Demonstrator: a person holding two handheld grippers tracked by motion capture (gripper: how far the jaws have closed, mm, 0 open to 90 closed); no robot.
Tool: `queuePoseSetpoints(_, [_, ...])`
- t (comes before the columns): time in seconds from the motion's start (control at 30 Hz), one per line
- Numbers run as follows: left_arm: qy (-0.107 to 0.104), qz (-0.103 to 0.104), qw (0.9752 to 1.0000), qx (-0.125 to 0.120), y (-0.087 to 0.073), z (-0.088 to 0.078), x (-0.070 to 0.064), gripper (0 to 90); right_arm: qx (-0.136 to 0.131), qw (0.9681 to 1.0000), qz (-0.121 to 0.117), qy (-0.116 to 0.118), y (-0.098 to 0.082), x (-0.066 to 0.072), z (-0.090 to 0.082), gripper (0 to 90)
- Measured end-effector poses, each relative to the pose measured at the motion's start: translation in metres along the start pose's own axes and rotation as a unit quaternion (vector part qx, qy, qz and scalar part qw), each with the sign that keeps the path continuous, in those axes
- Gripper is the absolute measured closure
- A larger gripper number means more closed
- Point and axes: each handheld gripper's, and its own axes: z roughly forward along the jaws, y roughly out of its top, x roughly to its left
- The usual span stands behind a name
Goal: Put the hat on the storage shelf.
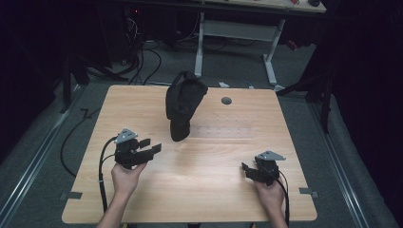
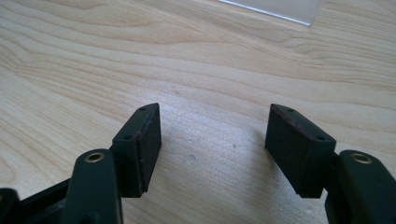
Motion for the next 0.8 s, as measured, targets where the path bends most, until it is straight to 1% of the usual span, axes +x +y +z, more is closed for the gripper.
queuePoseSetpoints(0.1, [0.002, -0.005, 1.0000, 0.002, -0.003, -0.002, 0.003, 44.1, 0.000, 1.0000, 0.000, 0.000, 0.000, 0.000, 0.000, 36.3])
queuePoseSetpoints(0.2, [0.006, -0.004, 1.0000, 0.004, -0.007, -0.003, 0.005, 44.0, 0.000, 1.0000, 0.000, 0.000, 0.000, 0.000, 0.000, 36.3])
queuePoseSetpoints(0.4, [0.017, -0.002, 0.9998, 0.013, -0.017, -0.005, 0.011, 43.7, 0.000, 1.0000, 0.000, -0.001, 0.000, 0.000, 0.000, 36.3])
queuePoseSetpoints(0.6, [0.026, -0.008, 0.9995, 0.018, -0.026, -0.006, 0.017, 43.4, -0.001, 1.0000, -0.002, 0.000, 0.000, 0.000, 0.000, 36.3])
queuePoseSetpoints(0.67, [0.030, -0.005, 0.9993, 0.021, -0.029, -0.006, 0.020, 43.1, 0.000, 1.0000, -0.001, 0.000, 0.000, 0.000, 0.000, 36.3])
queuePoseSetpoints(0.8, [0.039, -0.007, 0.9989, 0.024, -0.037, -0.006, 0.024, 42.4, 0.000, 1.0000, 0.000, 0.000, 0.000, 0.000, 0.000, 36.3])
